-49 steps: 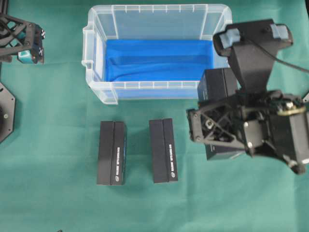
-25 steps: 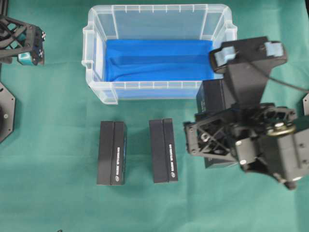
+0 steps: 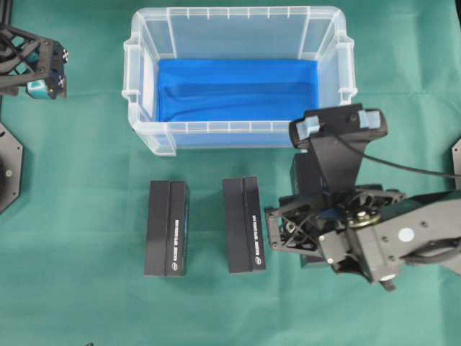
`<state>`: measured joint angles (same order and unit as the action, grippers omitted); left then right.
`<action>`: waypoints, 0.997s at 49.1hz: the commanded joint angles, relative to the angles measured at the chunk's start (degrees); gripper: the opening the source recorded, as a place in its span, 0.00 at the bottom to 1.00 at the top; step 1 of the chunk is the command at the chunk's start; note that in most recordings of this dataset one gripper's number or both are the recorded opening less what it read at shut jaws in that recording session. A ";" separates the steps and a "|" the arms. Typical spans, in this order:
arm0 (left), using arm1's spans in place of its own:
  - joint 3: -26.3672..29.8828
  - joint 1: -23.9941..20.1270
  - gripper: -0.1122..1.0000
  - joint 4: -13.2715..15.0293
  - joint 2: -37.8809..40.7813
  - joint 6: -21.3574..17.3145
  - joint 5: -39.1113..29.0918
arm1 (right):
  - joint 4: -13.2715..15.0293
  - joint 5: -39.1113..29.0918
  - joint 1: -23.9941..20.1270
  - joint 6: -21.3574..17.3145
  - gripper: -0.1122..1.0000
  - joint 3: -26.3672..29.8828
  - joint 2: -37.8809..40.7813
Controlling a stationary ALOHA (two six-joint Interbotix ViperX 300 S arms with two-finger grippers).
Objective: Take out the box from the case.
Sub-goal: 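Carry the box forward and lower it onto the table right of the others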
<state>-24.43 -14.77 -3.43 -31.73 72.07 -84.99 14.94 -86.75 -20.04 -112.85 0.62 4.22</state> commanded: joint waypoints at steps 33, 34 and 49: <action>0.88 0.35 0.99 0.00 -0.26 0.00 0.00 | -2.20 21.27 0.18 -5.36 0.70 -16.44 -2.02; 0.88 0.35 0.99 0.00 -0.26 -0.09 0.00 | -2.29 21.27 0.18 -5.36 0.70 -16.44 -2.02; 0.88 0.35 0.99 0.00 -0.18 0.00 0.00 | -2.11 21.53 0.18 -4.83 0.70 -16.52 -2.11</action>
<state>-24.43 -14.59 -3.43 -31.82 71.98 -84.99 12.57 -65.39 -19.95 -117.77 -16.52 4.22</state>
